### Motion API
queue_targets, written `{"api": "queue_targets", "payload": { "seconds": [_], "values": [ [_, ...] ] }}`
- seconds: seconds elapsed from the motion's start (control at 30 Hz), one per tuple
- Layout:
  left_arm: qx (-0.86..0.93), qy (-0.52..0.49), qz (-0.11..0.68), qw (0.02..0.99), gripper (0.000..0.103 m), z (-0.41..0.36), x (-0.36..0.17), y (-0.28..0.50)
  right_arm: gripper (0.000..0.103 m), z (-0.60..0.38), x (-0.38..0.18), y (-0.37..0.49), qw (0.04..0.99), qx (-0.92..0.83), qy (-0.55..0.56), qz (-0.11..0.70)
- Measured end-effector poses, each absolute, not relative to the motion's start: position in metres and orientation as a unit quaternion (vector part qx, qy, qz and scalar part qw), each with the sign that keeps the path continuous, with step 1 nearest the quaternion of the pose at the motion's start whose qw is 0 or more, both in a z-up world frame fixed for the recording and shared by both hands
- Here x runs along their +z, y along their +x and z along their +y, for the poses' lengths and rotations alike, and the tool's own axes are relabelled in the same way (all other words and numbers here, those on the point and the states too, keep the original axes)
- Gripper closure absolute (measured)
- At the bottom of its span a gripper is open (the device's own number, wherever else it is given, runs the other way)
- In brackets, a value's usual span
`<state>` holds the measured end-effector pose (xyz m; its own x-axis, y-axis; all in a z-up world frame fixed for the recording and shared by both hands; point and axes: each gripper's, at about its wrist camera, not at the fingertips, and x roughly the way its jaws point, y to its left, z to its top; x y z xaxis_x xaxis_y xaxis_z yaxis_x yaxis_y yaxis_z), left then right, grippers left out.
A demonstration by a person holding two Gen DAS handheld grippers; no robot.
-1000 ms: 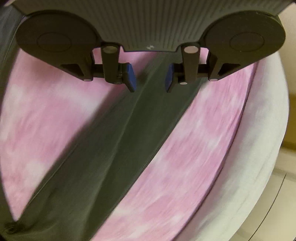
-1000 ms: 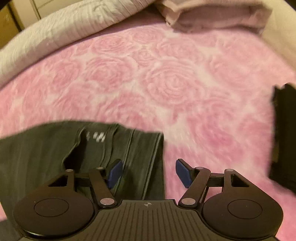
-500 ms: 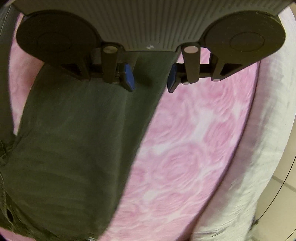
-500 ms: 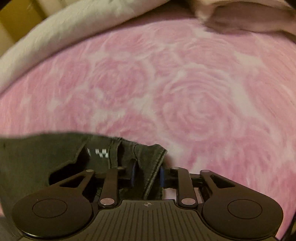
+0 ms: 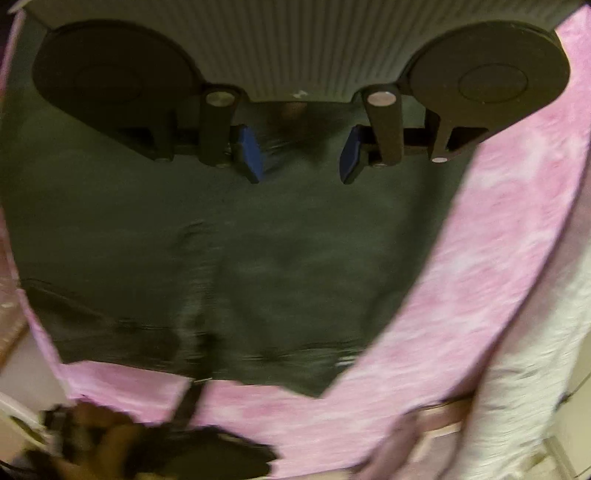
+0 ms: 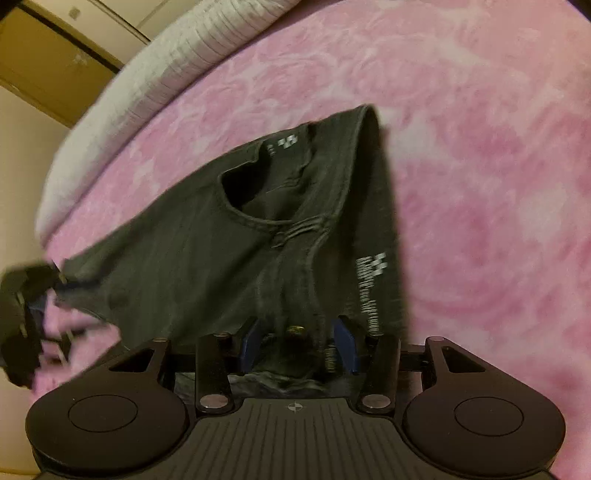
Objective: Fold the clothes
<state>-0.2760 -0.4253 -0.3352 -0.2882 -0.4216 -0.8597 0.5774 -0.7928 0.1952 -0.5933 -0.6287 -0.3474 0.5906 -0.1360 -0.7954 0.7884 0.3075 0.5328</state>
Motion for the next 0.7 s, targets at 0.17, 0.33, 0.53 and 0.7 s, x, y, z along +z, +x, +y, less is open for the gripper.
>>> {"api": "queue_targets", "payload": {
  "seconds": [0.17, 0.33, 0.53, 0.7],
  "values": [
    [-0.817, 0.504, 0.066, 0.275, 0.062, -0.401, -0.344, -0.316, 0.103, -0.642, -0.336, -0.607, 0.716, -0.368, 0.463, 0.371],
    [-0.823, 0.499, 0.075, 0.261, 0.062, -0.397, -0.359, -0.348, 0.103, -0.660, -0.333, -0.660, 0.672, -0.452, 0.466, 0.356],
    [-0.837, 0.477, 0.097, 0.248, 0.060, -0.407, -0.357, -0.368, 0.053, -0.610, -0.322, -0.600, 0.769, -0.281, 0.405, 0.408],
    [-0.836, 0.490, 0.095, 0.229, 0.060, -0.424, -0.366, -0.374, 0.040, -0.577, -0.342, -0.574, 0.802, -0.228, 0.306, 0.459]
  ]
}}
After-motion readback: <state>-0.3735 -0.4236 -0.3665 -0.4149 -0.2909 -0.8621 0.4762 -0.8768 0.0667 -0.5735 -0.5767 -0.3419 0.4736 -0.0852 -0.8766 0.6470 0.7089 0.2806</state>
